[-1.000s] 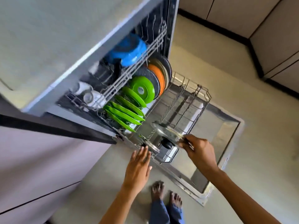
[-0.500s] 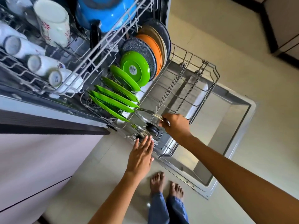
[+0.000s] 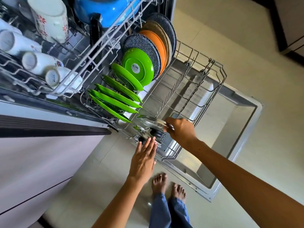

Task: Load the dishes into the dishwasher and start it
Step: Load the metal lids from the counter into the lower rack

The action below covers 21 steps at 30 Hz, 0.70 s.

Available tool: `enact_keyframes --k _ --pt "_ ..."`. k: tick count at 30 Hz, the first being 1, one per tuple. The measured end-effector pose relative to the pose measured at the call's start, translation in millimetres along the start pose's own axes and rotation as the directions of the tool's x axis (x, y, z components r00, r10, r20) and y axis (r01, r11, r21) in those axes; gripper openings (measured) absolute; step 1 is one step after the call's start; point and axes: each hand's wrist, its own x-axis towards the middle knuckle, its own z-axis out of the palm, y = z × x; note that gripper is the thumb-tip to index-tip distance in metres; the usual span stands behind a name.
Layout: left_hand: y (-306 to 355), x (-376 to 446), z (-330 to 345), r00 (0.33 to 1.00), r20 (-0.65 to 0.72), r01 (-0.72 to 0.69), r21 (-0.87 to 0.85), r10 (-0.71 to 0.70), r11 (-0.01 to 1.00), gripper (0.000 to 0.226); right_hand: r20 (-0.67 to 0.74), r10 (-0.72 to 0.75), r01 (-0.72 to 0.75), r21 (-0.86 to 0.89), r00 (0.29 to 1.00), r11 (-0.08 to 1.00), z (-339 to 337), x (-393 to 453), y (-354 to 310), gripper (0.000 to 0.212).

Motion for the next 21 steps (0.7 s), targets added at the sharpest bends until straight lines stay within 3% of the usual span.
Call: enact_keyframes --k 7,13,21 --pt "-1 -2 0 1.0 0.003 0.0 0.007 0.0 1.0 0.086 0.082 0.083 -0.079 -0.057 0.993 0.995 19 23 -16 0.018" --pt "-9 -10 2 1.0 0.021 0.006 -0.01 -0.006 1.0 0.09 0.161 0.023 -0.014 -0.058 0.987 0.998 31 7 -7 0.025" --pt "-7 -13 6 0.999 -0.034 0.009 -0.005 -0.009 1.0 0.085 0.167 0.077 -0.073 -0.027 0.983 0.997 38 1 -6 0.021"
